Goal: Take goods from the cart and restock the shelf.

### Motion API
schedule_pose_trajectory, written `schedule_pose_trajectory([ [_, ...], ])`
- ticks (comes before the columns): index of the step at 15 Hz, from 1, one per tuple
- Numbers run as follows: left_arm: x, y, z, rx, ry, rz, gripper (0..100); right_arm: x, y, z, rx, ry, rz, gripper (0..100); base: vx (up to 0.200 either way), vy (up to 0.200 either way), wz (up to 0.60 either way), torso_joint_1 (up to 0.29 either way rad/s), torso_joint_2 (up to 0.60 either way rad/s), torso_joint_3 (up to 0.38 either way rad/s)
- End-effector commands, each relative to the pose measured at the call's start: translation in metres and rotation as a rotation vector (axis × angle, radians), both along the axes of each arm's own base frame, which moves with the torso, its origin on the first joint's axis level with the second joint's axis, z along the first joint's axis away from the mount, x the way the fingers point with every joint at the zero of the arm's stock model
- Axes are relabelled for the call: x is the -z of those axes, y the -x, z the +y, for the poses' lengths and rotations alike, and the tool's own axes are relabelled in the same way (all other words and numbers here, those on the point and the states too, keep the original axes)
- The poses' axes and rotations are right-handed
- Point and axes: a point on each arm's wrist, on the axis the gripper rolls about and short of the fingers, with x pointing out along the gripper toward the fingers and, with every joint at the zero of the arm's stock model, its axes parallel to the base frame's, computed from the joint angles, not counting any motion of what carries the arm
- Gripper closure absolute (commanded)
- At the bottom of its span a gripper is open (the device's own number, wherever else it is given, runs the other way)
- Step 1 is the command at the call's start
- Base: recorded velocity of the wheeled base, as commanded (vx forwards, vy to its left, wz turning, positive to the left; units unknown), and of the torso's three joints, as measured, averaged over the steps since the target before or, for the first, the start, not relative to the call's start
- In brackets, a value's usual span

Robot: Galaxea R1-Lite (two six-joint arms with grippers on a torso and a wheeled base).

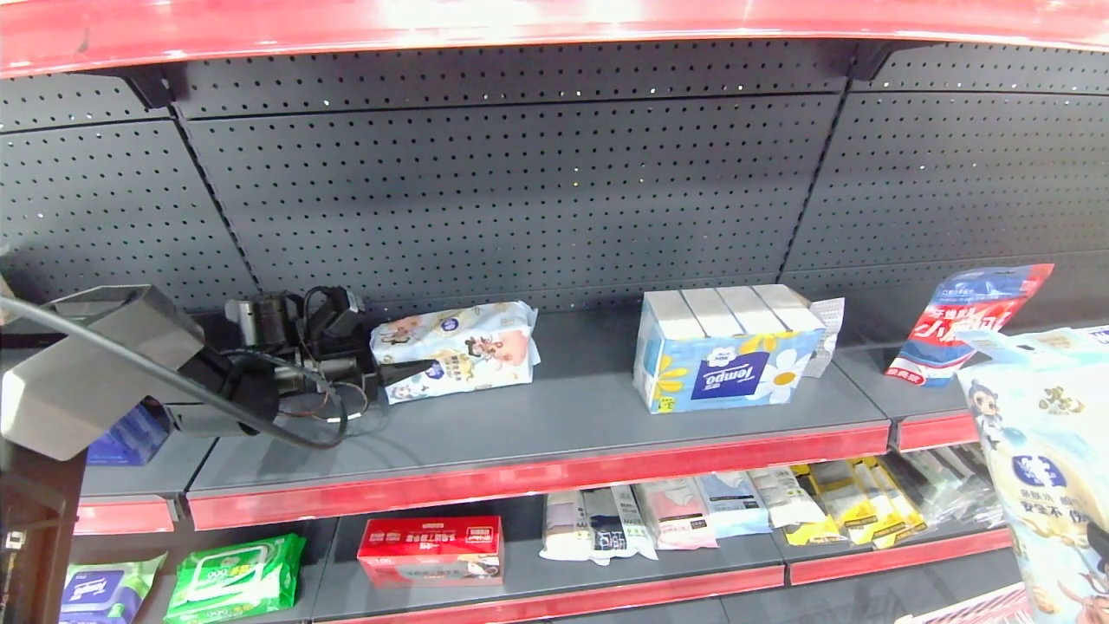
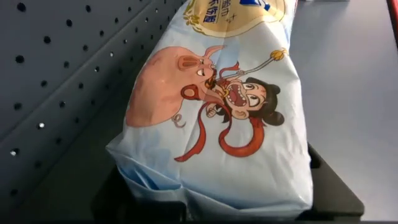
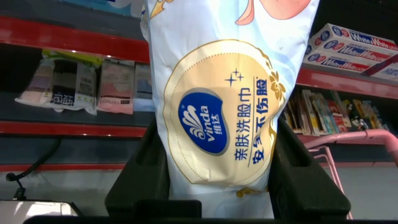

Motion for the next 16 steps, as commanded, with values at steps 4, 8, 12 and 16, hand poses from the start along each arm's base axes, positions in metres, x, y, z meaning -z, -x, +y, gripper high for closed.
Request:
schedule_pose_trajectory([
  [4, -0.004, 0.041, -0.003, 0.021, 0.012, 0.046, 100, 0.001, -0.001, 0.000, 0.000, -0.003, 0.009, 100, 0.000, 0.000, 0.00, 0.000, 0.00, 0.000],
  [8, -0.008, 0.065, 0.001, 0.043, 0.026, 0.038, 100, 0.000, -0.002, 0.000, -0.005, -0.004, 0.009, 100, 0.000, 0.000, 0.00, 0.000, 0.00, 0.000],
  [12, -0.004, 0.079, 0.013, 0.051, 0.037, 0.010, 100, 0.001, -0.003, 0.000, -0.012, -0.007, 0.019, 100, 0.000, 0.000, 0.00, 0.000, 0.00, 0.000],
  [16, -0.004, 0.085, 0.017, 0.072, 0.045, -0.008, 100, 0.002, -0.004, 0.000, -0.013, -0.005, 0.026, 100, 0.000, 0.000, 0.00, 0.000, 0.00, 0.000],
])
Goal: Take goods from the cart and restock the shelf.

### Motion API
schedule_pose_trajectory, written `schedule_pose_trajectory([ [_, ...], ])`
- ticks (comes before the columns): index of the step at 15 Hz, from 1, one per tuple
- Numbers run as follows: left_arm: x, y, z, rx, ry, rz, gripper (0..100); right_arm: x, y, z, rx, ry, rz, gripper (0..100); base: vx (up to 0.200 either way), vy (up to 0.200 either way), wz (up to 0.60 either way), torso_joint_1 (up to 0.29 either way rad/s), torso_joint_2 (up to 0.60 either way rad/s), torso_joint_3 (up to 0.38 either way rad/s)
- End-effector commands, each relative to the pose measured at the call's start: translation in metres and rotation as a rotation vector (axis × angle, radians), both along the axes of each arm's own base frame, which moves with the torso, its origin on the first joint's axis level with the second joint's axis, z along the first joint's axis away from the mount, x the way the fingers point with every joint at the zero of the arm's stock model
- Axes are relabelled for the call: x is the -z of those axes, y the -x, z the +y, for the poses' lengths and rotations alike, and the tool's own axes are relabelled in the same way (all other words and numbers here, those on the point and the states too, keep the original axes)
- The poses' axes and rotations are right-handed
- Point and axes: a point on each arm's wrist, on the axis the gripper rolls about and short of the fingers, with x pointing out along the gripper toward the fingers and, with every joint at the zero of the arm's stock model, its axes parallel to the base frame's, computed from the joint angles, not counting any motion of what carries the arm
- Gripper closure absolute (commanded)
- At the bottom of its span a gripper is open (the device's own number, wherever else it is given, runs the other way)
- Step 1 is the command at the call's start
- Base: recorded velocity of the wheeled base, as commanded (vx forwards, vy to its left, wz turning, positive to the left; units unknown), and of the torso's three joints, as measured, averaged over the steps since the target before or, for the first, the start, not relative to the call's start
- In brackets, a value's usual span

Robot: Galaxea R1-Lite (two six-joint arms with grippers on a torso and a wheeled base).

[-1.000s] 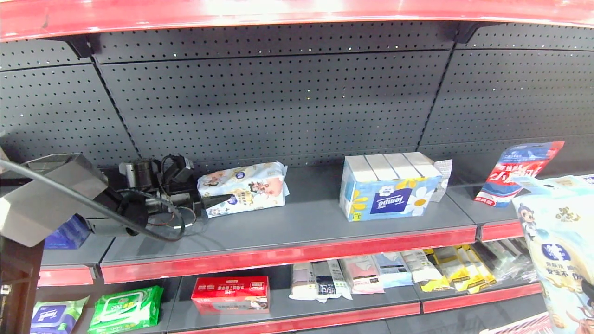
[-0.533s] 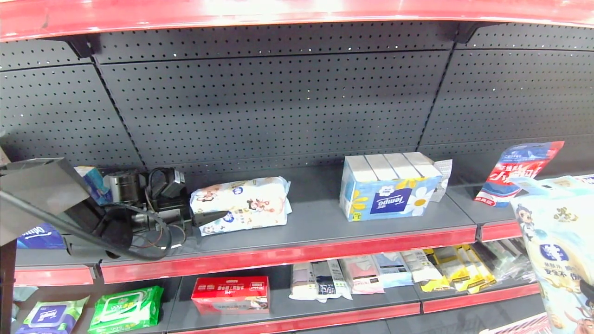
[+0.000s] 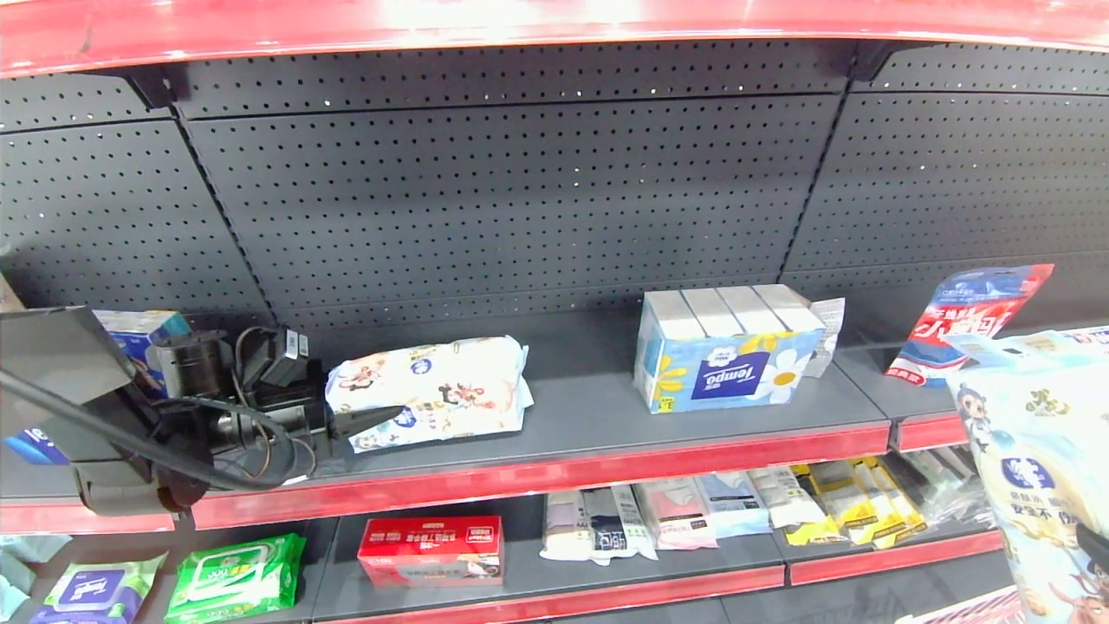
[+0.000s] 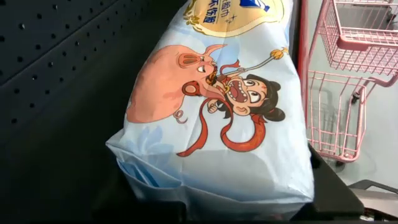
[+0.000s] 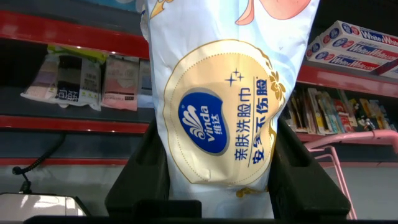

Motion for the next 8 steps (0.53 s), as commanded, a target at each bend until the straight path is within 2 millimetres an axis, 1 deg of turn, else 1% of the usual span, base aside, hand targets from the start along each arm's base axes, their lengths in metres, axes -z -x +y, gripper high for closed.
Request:
schedule_pose_trajectory([
  [1, 0.001, 0.003, 0.001, -0.003, 0.001, 0.006, 100, 0.000, 0.000, 0.000, 0.000, 0.001, 0.003, 100, 0.000, 0.000, 0.00, 0.000, 0.00, 0.000],
  [4, 0.007, 0.010, 0.000, -0.002, 0.002, 0.031, 100, 0.001, -0.001, 0.000, -0.001, -0.001, 0.008, 100, 0.000, 0.000, 0.00, 0.000, 0.00, 0.000],
  [8, 0.015, 0.008, 0.000, -0.003, 0.000, 0.041, 100, 0.002, -0.001, 0.000, -0.001, -0.001, 0.015, 100, 0.000, 0.000, 0.00, 0.000, 0.00, 0.000],
])
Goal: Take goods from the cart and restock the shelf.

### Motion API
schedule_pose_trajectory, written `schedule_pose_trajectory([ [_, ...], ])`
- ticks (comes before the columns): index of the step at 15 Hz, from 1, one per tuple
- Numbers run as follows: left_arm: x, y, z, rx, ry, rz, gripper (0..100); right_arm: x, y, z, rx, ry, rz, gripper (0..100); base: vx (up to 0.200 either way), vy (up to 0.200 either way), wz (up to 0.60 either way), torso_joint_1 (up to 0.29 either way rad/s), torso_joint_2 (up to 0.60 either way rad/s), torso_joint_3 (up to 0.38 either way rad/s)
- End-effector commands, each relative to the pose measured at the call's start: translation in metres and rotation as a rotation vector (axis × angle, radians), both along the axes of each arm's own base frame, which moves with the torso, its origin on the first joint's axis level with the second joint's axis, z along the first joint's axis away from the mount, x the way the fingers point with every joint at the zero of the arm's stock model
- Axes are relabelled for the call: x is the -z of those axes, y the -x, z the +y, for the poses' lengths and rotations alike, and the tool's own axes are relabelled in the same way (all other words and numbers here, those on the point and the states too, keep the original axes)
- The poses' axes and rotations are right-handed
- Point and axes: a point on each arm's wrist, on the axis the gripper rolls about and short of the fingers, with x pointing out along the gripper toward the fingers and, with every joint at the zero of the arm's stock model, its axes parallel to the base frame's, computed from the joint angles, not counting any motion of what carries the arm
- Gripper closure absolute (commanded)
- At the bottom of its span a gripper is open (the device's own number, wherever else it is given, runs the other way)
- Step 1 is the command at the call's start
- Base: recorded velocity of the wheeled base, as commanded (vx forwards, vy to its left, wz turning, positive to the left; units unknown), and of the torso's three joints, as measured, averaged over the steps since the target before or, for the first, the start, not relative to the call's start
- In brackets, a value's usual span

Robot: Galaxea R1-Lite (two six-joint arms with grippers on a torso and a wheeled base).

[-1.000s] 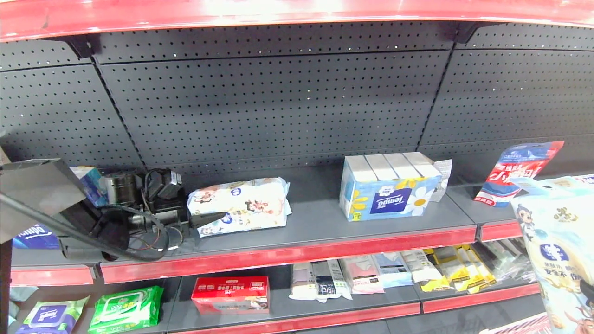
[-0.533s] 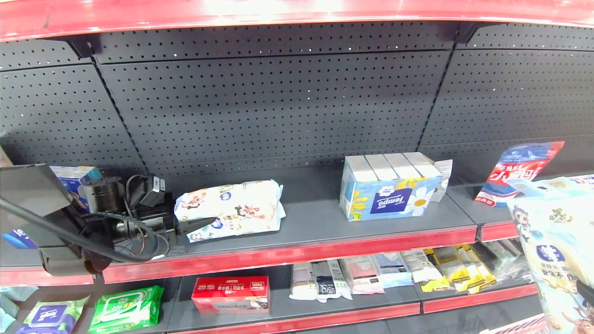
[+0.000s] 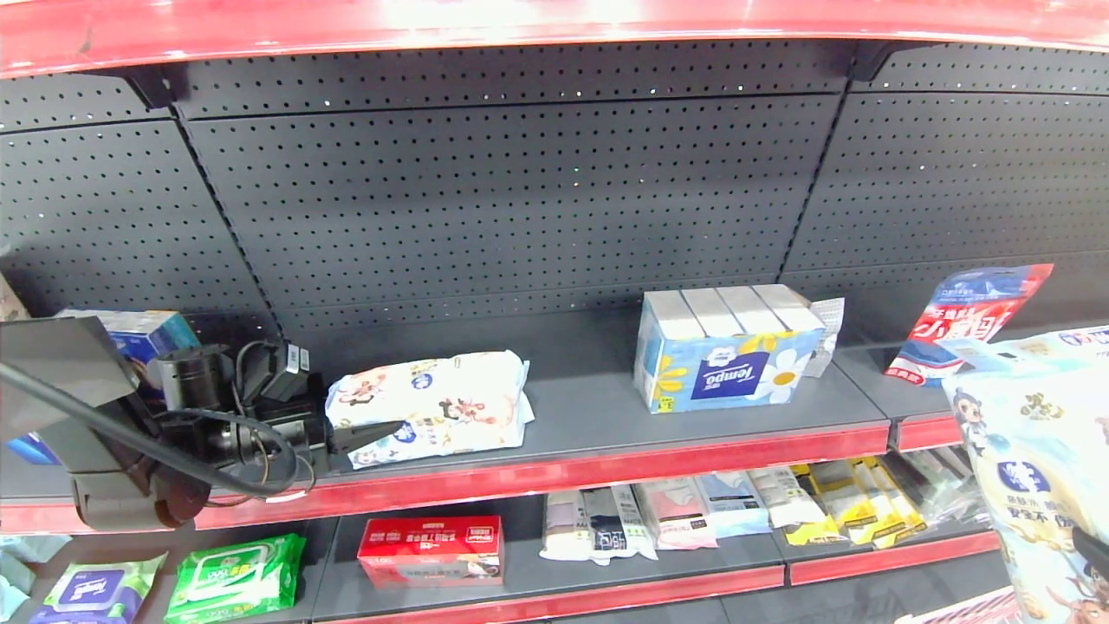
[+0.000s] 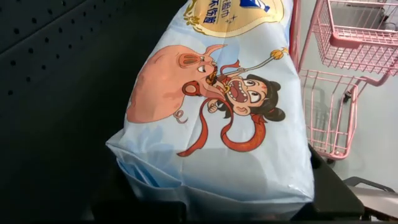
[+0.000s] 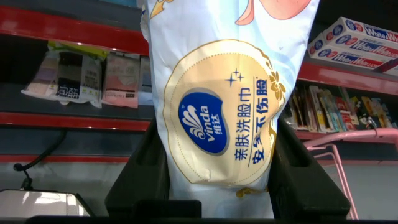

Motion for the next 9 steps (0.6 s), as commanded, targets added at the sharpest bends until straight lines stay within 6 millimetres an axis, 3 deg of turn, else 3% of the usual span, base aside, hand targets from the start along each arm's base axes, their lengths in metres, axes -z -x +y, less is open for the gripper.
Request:
schedule_pose_trajectory([
  [1, 0.0074, -0.0035, 0.0007, -0.003, 0.001, 0.000, 100, 0.0001, -0.0004, 0.0000, 0.000, 0.000, 0.003, 100, 0.000, 0.000, 0.00, 0.000, 0.00, 0.000],
  [9, 0.0048, -0.0029, 0.0001, -0.003, 0.006, -0.025, 100, 0.0007, -0.0030, -0.0001, -0.001, 0.001, 0.018, 100, 0.000, 0.000, 0.00, 0.000, 0.00, 0.000],
])
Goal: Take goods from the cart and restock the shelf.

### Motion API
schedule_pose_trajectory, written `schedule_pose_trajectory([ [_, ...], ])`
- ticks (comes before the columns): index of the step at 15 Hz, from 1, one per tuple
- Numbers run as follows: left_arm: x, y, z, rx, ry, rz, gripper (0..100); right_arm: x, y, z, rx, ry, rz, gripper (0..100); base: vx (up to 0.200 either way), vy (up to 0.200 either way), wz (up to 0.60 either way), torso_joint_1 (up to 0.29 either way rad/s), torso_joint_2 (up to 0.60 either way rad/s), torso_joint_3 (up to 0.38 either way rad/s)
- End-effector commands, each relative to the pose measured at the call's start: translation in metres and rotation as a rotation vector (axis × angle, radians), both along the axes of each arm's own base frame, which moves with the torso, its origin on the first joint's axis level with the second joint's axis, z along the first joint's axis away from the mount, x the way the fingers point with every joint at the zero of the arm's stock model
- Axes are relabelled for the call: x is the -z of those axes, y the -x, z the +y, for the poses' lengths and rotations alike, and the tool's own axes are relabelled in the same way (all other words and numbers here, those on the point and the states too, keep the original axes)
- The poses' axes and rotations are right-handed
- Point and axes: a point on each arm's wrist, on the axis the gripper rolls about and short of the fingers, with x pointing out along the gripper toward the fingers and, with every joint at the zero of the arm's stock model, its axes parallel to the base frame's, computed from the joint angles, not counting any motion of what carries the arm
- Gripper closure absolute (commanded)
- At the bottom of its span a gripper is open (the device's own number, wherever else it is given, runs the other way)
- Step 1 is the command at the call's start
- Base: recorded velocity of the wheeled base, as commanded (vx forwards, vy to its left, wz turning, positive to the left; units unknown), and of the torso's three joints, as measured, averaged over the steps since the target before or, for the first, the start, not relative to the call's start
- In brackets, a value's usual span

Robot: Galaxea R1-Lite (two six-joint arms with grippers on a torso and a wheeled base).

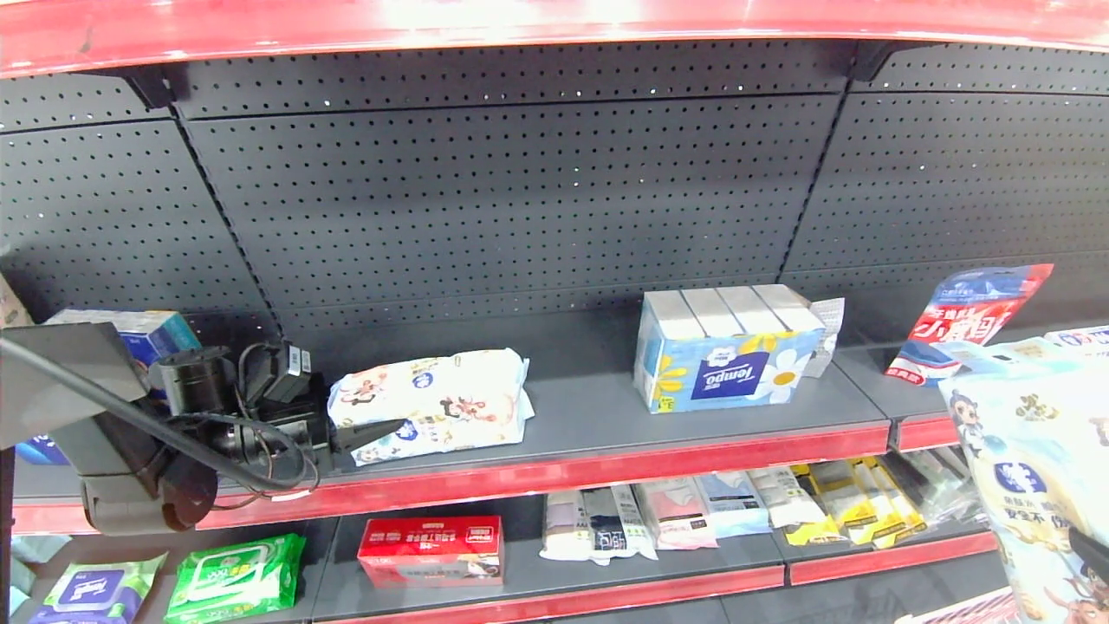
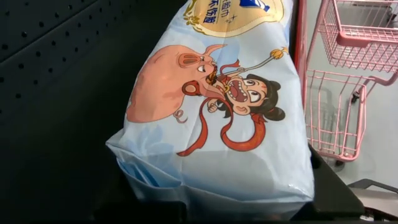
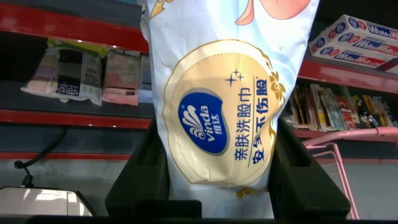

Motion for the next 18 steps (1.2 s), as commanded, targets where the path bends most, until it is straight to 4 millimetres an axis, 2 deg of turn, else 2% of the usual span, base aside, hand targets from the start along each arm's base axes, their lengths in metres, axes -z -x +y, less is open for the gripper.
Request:
schedule_pose_trajectory([
  [1, 0.0008, -0.0003, 0.0006, 0.000, -0.001, -0.002, 100, 0.0002, -0.0016, -0.0001, 0.000, 0.001, 0.009, 100, 0.000, 0.000, 0.00, 0.000, 0.00, 0.000],
  [18, -0.0017, 0.0077, 0.0023, -0.008, -0.003, -0.017, 100, 0.0006, -0.0046, -0.0002, 0.001, 0.002, 0.020, 100, 0.000, 0.000, 0.00, 0.000, 0.00, 0.000],
])
